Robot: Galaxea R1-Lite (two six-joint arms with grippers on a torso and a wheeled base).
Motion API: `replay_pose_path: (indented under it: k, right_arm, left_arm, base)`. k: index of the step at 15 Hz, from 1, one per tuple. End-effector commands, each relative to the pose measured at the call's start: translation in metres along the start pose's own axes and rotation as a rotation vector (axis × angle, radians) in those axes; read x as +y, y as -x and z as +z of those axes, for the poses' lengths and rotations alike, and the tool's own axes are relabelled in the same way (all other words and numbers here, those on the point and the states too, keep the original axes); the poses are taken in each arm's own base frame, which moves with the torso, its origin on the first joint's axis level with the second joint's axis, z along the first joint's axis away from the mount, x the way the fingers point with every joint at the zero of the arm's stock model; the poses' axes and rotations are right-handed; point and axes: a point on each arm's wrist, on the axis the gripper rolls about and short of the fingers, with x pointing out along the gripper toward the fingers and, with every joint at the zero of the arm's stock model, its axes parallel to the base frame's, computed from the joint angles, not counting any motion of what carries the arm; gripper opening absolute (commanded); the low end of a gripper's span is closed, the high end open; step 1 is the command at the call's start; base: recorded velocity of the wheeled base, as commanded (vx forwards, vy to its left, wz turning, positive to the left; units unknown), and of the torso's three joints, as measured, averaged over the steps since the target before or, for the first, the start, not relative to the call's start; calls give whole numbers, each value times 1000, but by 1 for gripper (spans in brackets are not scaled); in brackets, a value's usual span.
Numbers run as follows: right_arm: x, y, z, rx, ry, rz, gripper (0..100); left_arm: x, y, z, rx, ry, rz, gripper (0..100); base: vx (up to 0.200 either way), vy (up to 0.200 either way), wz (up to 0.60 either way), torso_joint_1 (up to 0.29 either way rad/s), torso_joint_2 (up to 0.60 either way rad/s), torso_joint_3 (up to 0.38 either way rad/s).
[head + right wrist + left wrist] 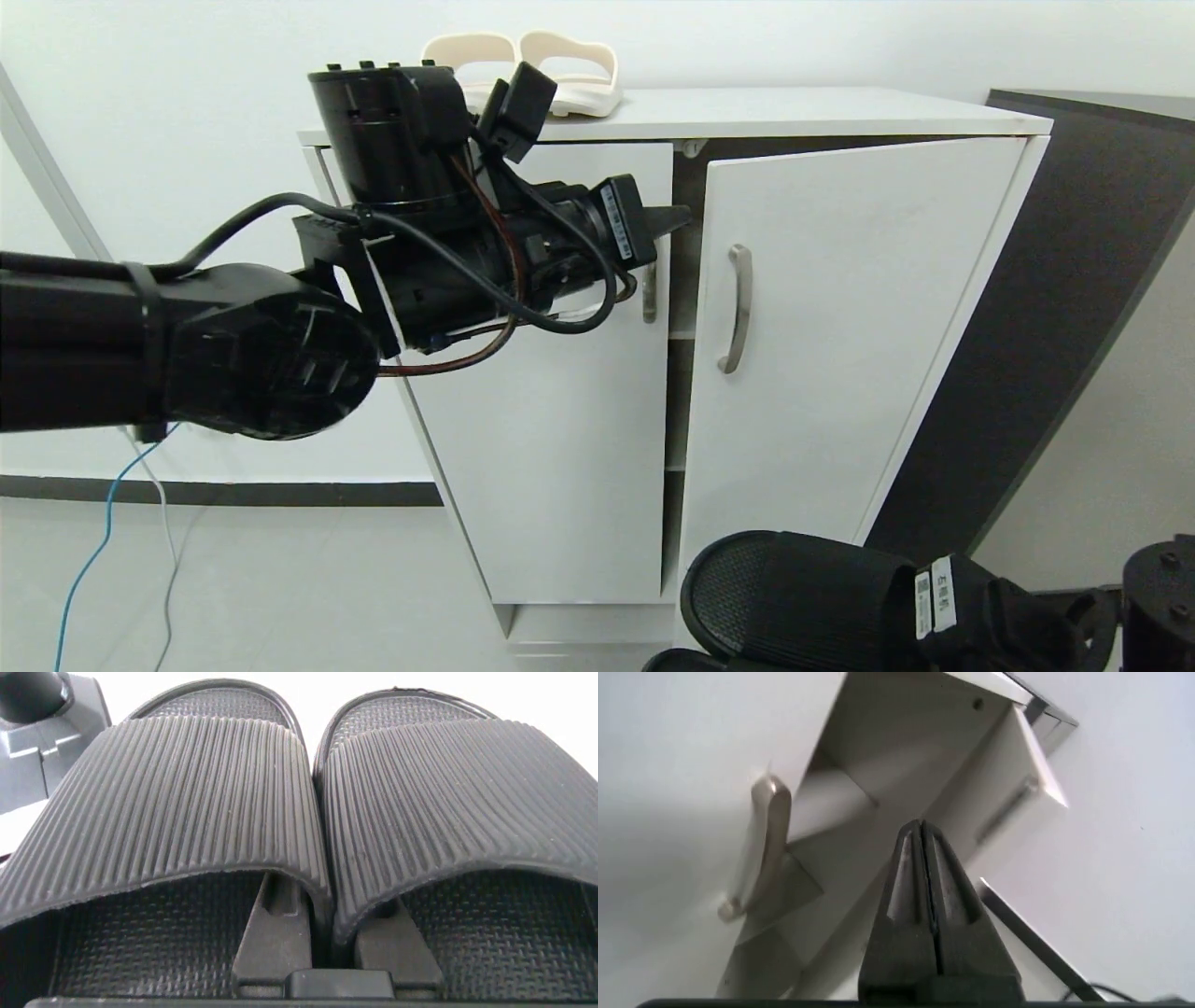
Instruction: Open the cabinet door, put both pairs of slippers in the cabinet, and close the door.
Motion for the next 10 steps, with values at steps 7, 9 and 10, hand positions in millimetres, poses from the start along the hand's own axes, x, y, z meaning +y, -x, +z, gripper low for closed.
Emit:
replay_pose_path:
  k: [7,9,10]
  right_arm:
    - [4,-2,-3,17,6,18,0]
    - [4,-3,-4,23,3,19,0]
    - [4,-3,-4,24,5,22,0]
  left_arm:
    - [-1,-18,-18,38,13,0,0]
    - [-22,-14,-24,47,13,-28,0]
    - [-30,-11,-25,51,12,-49,0]
  base:
    - [-86,0,0,2,2,1]
    - [-200,0,0,5,-2,7]
    - [-200,0,0,7,2,7]
